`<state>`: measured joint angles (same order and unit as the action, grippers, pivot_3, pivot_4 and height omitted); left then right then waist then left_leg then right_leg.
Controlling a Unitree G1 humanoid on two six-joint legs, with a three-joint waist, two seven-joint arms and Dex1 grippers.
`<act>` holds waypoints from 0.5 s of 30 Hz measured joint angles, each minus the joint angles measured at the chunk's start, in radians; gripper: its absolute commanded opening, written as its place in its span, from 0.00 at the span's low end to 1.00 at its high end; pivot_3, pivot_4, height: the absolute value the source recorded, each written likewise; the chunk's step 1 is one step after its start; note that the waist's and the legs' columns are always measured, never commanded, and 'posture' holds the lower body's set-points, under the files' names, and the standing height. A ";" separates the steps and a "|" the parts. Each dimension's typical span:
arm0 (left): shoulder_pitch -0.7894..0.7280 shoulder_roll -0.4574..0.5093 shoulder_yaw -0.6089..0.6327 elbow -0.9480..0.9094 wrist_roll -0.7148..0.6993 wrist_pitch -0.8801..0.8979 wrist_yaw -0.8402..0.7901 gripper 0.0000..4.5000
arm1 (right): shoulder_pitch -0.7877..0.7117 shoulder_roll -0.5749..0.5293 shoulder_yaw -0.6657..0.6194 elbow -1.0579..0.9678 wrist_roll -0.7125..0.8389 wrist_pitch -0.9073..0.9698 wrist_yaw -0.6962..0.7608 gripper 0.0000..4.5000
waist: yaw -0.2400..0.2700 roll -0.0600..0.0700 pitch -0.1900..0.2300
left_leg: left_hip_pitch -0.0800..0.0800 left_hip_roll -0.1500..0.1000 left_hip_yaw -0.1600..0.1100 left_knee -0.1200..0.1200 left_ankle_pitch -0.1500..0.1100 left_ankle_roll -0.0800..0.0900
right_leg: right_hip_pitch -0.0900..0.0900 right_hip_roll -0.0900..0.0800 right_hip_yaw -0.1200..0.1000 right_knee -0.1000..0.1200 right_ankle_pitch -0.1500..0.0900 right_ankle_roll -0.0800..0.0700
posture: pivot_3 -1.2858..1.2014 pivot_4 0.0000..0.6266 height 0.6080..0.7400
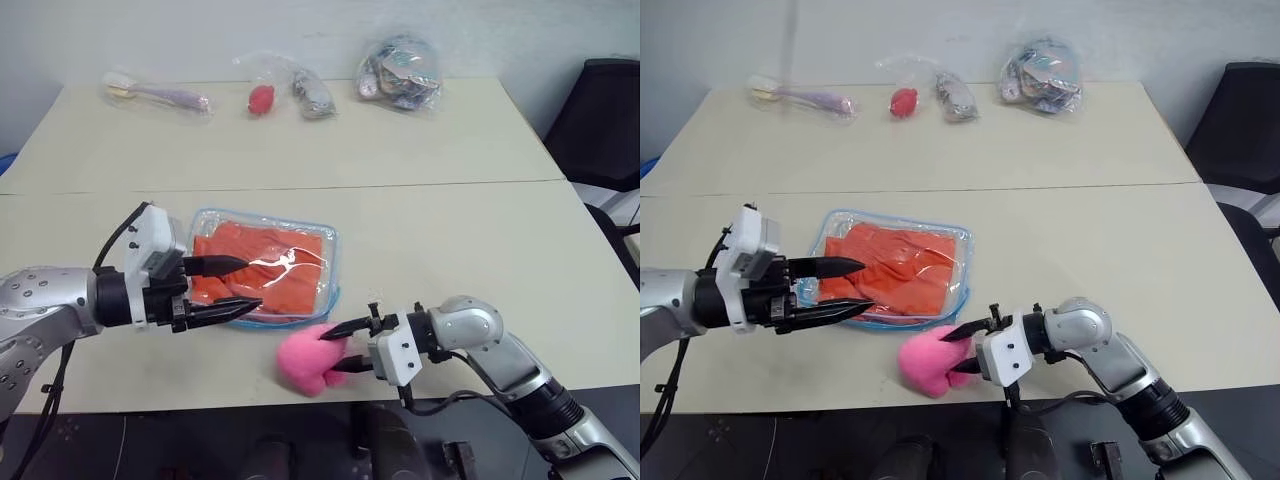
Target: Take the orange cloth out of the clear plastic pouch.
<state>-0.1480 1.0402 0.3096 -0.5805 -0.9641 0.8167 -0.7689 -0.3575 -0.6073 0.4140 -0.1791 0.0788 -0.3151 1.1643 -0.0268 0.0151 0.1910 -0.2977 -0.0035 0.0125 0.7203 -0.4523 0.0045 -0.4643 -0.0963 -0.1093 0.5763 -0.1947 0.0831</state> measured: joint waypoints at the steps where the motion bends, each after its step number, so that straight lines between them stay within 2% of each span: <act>1: 0.000 -0.002 -0.006 0.000 0.005 0.000 -0.003 0.73 | 0.003 -0.005 0.000 -0.008 0.001 0.002 0.000 0.61 | 0.000 0.000 0.000 | 0.000 0.000 0.000 0.000 0.000 0.000 | 0.000 0.000 0.000 0.000 0.000 0.000 | 0.52 0.24 1.00; 6: 0.012 -0.005 -0.050 -0.027 0.035 -0.013 -0.036 0.73 | 0.018 -0.054 -0.040 -0.069 0.023 0.012 0.000 0.61 | 0.000 0.000 0.000 | 0.000 0.000 -0.001 0.000 0.000 0.000 | 0.000 0.000 0.000 0.000 0.000 0.000 | 0.52 0.24 1.00; 15: 0.026 -0.038 -0.121 -0.061 0.054 -0.021 -0.068 0.73 | 0.040 -0.074 -0.081 -0.169 0.025 0.037 -0.037 0.61 | 0.003 0.000 0.000 | 0.000 0.000 -0.001 0.000 0.000 0.000 | 0.000 0.000 0.000 0.000 0.000 0.000 | 0.52 0.24 1.00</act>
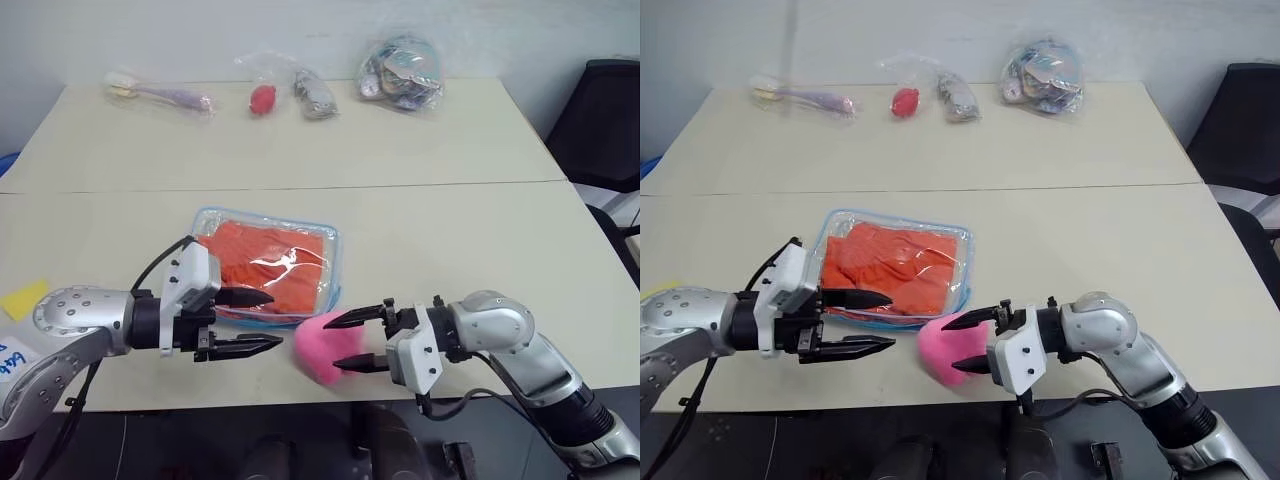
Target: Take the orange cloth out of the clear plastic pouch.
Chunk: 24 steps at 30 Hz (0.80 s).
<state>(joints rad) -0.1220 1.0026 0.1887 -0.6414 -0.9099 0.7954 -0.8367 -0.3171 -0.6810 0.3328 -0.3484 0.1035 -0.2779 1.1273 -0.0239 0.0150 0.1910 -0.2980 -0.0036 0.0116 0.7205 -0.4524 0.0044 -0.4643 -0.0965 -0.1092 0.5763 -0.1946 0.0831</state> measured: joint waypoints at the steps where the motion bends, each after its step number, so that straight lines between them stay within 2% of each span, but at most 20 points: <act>1: 0.000 0.000 -0.001 -0.001 0.002 0.000 -0.004 0.73 | 0.009 -0.006 -0.005 -0.009 0.006 0.008 -0.001 0.61 | 0.000 0.000 0.000 | 0.000 0.000 0.000 0.000 0.000 0.000 | 0.000 0.000 0.000 0.000 0.000 0.000 | 0.52 0.24 1.00; 4: -0.003 -0.001 -0.015 -0.003 0.021 -0.005 -0.008 0.73 | 0.021 -0.015 -0.017 -0.018 0.033 0.045 -0.001 0.61 | -0.001 0.000 0.000 | 0.000 0.000 0.000 0.000 0.000 0.000 | 0.000 0.000 0.000 0.000 0.000 0.000 | 0.52 0.24 1.00; 9: -0.019 -0.030 -0.139 -0.010 0.144 -0.066 -0.015 0.73 | 0.018 -0.052 -0.070 -0.056 0.099 0.116 0.003 0.61 | 0.002 0.000 0.000 | 0.000 0.000 0.000 0.000 0.000 0.000 | 0.000 0.000 0.000 0.000 0.000 0.000 | 0.52 0.24 1.00; 16: -0.071 -0.141 -0.293 0.026 0.337 -0.167 0.014 0.73 | -0.078 -0.153 -0.223 -0.048 0.180 0.238 0.020 0.61 | 0.021 0.000 0.000 | 0.000 0.000 0.002 0.000 0.000 0.001 | 0.001 0.001 0.001 0.000 0.000 0.000 | 0.52 0.24 1.00; 24: -0.110 -0.253 -0.418 0.073 0.461 -0.218 0.022 0.73 | -0.134 -0.193 -0.286 -0.009 0.206 0.310 0.033 0.61 | 0.027 -0.001 0.000 | 0.000 -0.001 0.004 0.001 0.000 0.002 | 0.001 0.000 0.001 0.000 0.001 0.001 | 0.52 0.24 1.00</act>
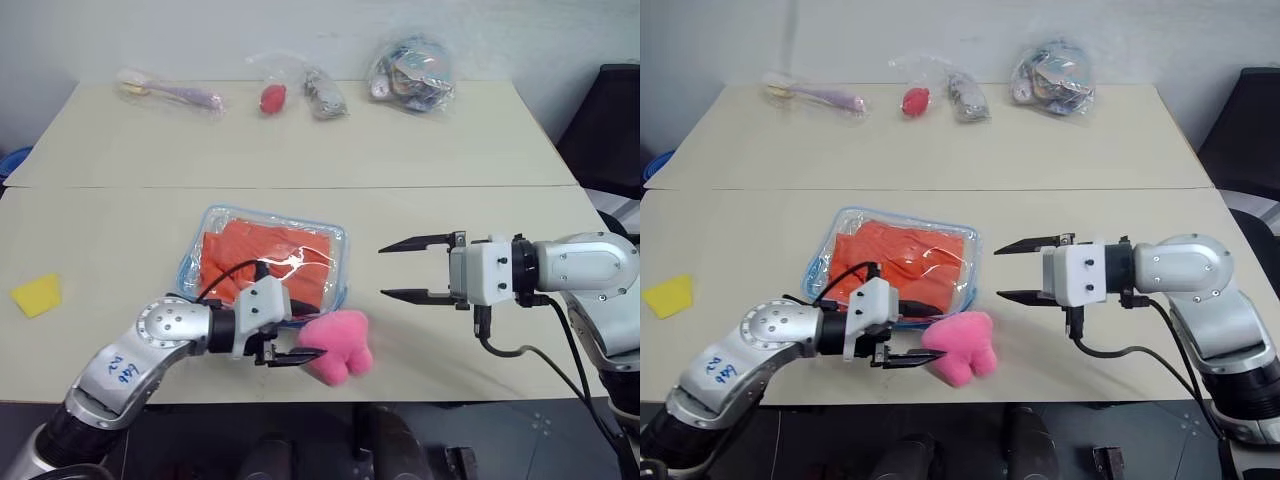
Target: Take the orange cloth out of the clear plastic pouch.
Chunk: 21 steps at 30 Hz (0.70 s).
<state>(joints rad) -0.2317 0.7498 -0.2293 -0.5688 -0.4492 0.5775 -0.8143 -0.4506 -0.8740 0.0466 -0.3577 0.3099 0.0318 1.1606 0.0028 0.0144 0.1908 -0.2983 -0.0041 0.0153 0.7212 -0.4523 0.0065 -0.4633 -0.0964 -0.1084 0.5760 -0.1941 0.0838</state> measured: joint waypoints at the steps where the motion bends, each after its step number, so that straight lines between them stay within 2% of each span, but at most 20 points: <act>1: -0.002 -0.006 -0.014 0.002 0.012 -0.005 -0.004 0.73 | 0.000 0.000 -0.004 0.010 -0.001 0.004 -0.001 0.61 | 0.000 0.000 0.000 | 0.000 0.000 0.000 0.000 0.000 0.000 | 0.000 0.000 0.000 0.000 0.000 0.000 | 0.52 0.24 1.00; 7: -0.014 -0.012 -0.052 0.031 0.060 -0.023 -0.032 0.73 | 0.000 0.000 -0.008 0.013 -0.011 0.015 -0.003 0.61 | -0.001 0.000 0.000 | 0.000 0.000 0.001 0.000 0.000 0.000 | 0.000 0.000 0.000 0.000 0.000 0.000 | 0.52 0.24 1.00; 10: -0.016 -0.029 -0.062 0.041 0.084 -0.034 -0.035 0.60 | -0.003 0.002 -0.006 0.013 -0.015 0.016 -0.006 0.62 | 0.001 0.000 0.000 | 0.000 0.000 0.000 0.000 0.000 0.000 | 0.000 0.000 0.000 0.000 0.000 0.000 | 0.52 0.24 1.00; 13: -0.014 -0.029 -0.053 0.044 0.089 -0.043 -0.042 0.40 | -0.003 0.004 -0.002 0.013 -0.015 0.016 -0.006 0.62 | 0.000 0.000 0.000 | 0.000 0.000 0.000 0.000 0.000 0.000 | 0.000 0.000 0.000 0.000 0.000 0.000 | 0.52 0.24 1.00; 16: 0.022 -0.002 -0.013 0.030 0.067 -0.043 -0.070 0.18 | -0.003 0.009 0.018 0.013 -0.015 0.016 0.004 0.62 | -0.001 0.000 0.000 | 0.000 0.001 0.000 0.000 0.000 0.000 | 0.000 0.000 0.000 0.000 0.000 0.000 | 0.52 0.24 1.00; 19: 0.077 0.043 0.077 -0.007 0.009 -0.013 -0.088 0.01 | -0.006 0.036 0.052 0.020 -0.027 0.004 0.012 0.62 | -0.005 0.000 0.000 | 0.001 0.001 -0.002 0.000 0.000 0.000 | 0.000 0.000 0.000 0.001 0.000 0.000 | 0.52 0.24 1.00; 21: 0.104 0.082 0.164 -0.035 -0.059 0.040 -0.100 0.00 | -0.011 0.073 0.092 0.048 -0.061 -0.021 0.012 0.62 | -0.005 0.000 0.000 | 0.001 0.002 -0.002 0.000 0.000 0.000 | 0.000 0.000 0.000 0.001 0.000 0.000 | 0.52 0.24 1.00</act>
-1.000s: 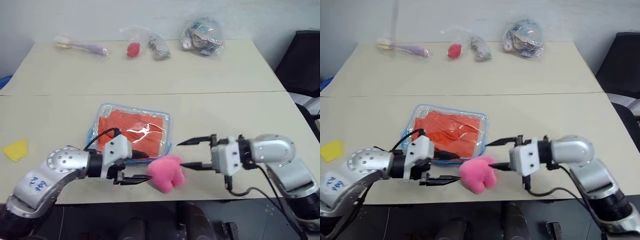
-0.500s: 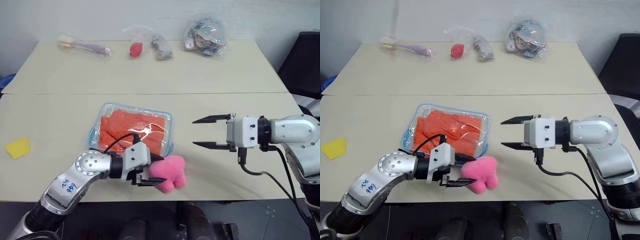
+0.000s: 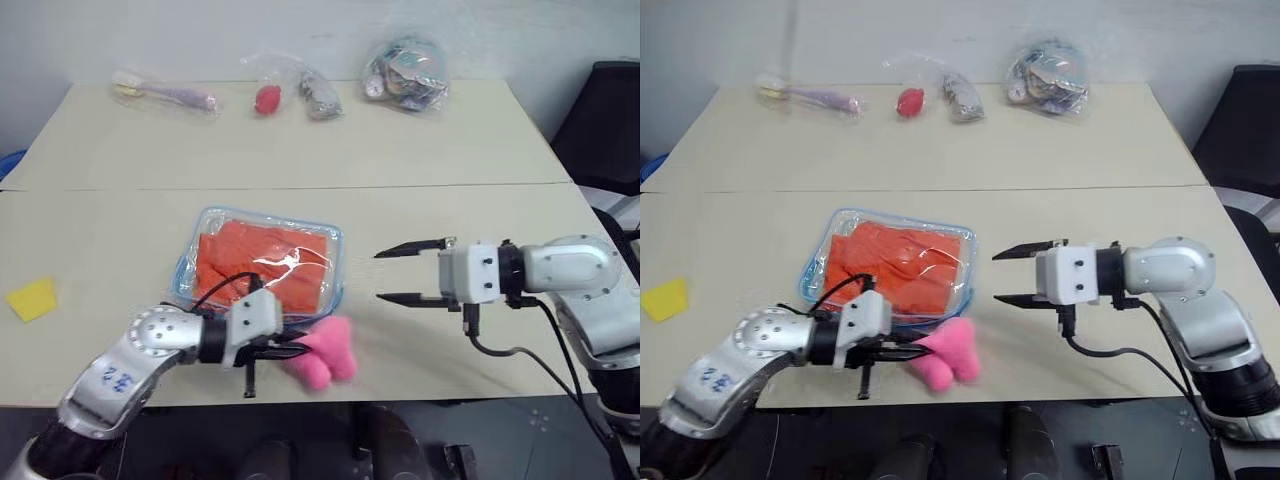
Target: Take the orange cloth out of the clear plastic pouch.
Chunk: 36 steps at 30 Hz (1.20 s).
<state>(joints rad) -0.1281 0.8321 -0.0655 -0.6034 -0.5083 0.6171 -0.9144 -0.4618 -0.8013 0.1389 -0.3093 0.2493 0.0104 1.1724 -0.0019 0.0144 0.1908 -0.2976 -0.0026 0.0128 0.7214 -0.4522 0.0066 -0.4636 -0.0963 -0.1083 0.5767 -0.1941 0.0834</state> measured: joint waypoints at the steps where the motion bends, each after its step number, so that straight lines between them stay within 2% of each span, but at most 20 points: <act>1: 0.010 0.018 0.044 -0.016 -0.031 0.028 -0.004 0.00 | -0.003 0.020 0.026 0.018 -0.025 -0.021 -0.002 0.62 | 0.000 0.000 0.000 | 0.000 0.000 0.000 0.000 0.000 0.000 | 0.000 0.000 0.000 0.000 0.000 0.000 | 0.52 0.24 1.00; 4: 0.023 0.034 0.127 -0.054 -0.101 0.082 0.004 0.00 | -0.015 0.085 0.106 0.092 -0.107 -0.102 -0.013 0.62 | 0.003 0.000 0.000 | 0.000 -0.001 -0.002 0.000 0.000 0.000 | 0.000 -0.001 0.000 0.000 0.000 0.000 | 0.52 0.24 1.00; 12: 0.080 0.055 0.186 -0.151 -0.179 0.161 0.042 0.00 | -0.060 0.215 0.218 0.295 -0.262 -0.317 -0.057 0.62 | -0.004 0.000 0.000 | 0.000 -0.001 -0.002 0.000 0.000 0.000 | 0.000 0.000 0.000 0.000 0.000 0.000 | 0.52 0.24 1.00; 15: 0.106 0.072 0.214 -0.173 -0.197 0.180 0.053 0.00 | -0.093 0.228 0.224 0.347 -0.275 -0.362 -0.062 0.48 | -0.005 0.000 0.000 | 0.000 -0.001 -0.003 0.000 0.000 0.000 | 0.000 0.000 0.000 0.000 0.000 0.000 | 0.52 0.24 1.00; 17: 0.117 0.074 0.228 -0.178 -0.203 0.184 0.063 0.00 | -0.104 0.237 0.227 0.373 -0.281 -0.384 -0.062 0.34 | -0.004 0.000 0.000 | 0.000 -0.001 -0.003 0.000 0.000 0.000 | 0.000 0.000 0.000 0.000 0.000 0.000 | 0.52 0.24 1.00; 29: 0.140 0.074 0.243 -0.208 -0.227 0.190 0.107 0.00 | -0.104 0.261 0.255 0.392 -0.287 -0.423 -0.050 0.34 | -0.006 0.000 0.000 | 0.000 -0.001 -0.004 0.000 0.000 0.000 | 0.000 0.000 0.000 0.000 0.000 0.000 | 0.52 0.24 1.00; 36: 0.139 0.074 0.242 -0.207 -0.228 0.188 0.112 0.00 | -0.095 0.263 0.259 0.333 -0.276 -0.408 -0.036 0.34 | -0.006 0.000 0.000 | 0.000 -0.001 -0.004 0.000 0.000 0.000 | 0.000 0.000 0.000 0.000 0.000 0.000 | 0.52 0.24 1.00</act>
<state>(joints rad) 0.0110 0.9062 0.1763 -0.8109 -0.7364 0.8055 -0.8021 -0.5564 -0.5380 0.3978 0.0238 -0.0268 -0.3972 1.1369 -0.0083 0.0147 0.1908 -0.2978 -0.0032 0.0086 0.7216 -0.4523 0.0061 -0.4639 -0.0967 -0.1080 0.5763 -0.1941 0.0833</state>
